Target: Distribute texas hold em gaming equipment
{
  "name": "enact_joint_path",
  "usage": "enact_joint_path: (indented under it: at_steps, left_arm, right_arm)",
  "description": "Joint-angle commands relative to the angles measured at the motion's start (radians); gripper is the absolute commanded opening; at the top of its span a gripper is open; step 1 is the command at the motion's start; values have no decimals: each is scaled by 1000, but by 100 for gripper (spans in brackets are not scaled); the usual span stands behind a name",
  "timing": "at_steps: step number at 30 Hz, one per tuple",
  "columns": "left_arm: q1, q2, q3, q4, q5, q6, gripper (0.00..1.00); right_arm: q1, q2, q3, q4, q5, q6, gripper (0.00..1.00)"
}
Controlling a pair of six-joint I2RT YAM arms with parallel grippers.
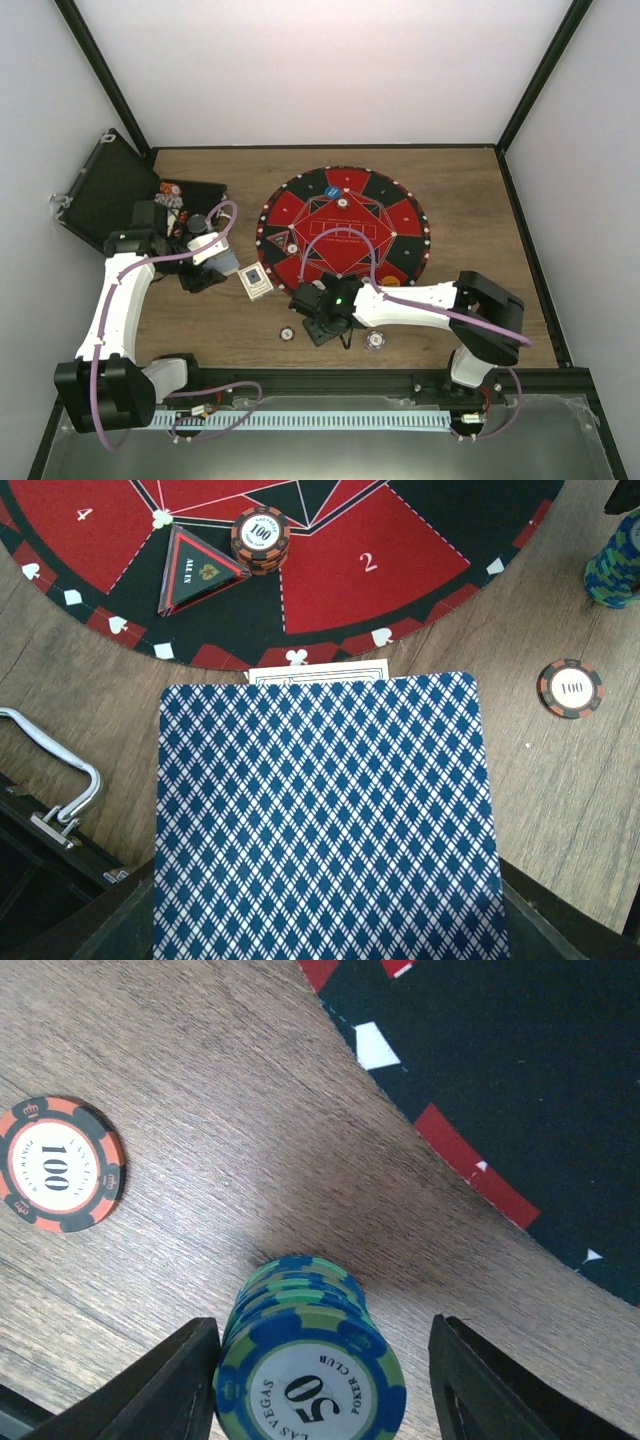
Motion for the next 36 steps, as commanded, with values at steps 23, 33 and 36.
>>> enact_joint_path:
  at_steps: [23, 33, 36]
  left_arm:
    - [6, -8, 21, -7, 33, 28, 12]
    - [5, -12, 8, -4, 31, 31, 12]
    - [5, -15, 5, -2, 30, 31, 12]
  right_arm:
    - [16, -16, 49, -21, -2, 11, 52]
    - [16, -21, 54, -31, 12, 18, 40]
    - [16, -23, 64, -38, 15, 16, 39]
